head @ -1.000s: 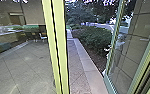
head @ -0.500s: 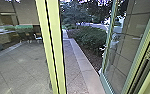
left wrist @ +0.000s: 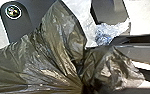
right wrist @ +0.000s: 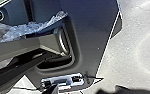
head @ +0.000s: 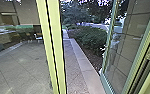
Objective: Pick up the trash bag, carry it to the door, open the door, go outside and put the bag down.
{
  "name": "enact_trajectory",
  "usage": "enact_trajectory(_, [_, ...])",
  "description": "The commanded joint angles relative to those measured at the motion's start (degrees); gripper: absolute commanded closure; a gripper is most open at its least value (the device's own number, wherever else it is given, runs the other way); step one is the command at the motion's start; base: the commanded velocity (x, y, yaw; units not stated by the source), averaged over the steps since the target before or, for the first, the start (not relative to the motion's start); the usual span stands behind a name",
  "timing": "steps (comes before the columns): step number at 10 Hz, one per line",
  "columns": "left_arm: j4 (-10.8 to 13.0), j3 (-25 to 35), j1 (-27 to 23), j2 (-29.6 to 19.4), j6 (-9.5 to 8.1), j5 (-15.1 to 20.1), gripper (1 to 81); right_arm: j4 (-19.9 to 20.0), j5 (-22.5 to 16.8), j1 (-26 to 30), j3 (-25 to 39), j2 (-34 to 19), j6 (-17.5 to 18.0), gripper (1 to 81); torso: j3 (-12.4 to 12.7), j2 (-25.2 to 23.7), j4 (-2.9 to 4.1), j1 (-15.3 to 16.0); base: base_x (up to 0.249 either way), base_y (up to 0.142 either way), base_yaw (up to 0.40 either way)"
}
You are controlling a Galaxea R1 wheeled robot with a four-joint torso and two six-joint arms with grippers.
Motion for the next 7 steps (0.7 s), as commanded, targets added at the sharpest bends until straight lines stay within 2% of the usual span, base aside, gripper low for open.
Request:
enact_trajectory(1, [-0.2, 0.3, -2.5, 0.0, 0.05, 4.4, 81.1, -0.6, -3.7, 1.9, 3.4, -0.6, -2.8, 1.0, 0.0, 0.0, 0.0, 0.0, 0.0, 0.0, 0.0])
enact_trajectory(4, [-0.2, -0.3, -2.6, -0.1, 0.05, 4.3, 81.1, -1.0, -2.5, 1.7, 6.7, -1.5, -2.8, 1.0, 0.0, 0.0, 0.0, 0.0, 0.0, 0.0, 0.0])
enact_trajectory(7, [-0.2, -0.3, -2.8, 0.0, 0.05, 4.3, 81.1, -1.1, -2.5, 1.3, 6.4, -1.5, -2.8, 1.0, 0.0, 0.0, 0.0, 0.0, 0.0, 0.0, 0.0])
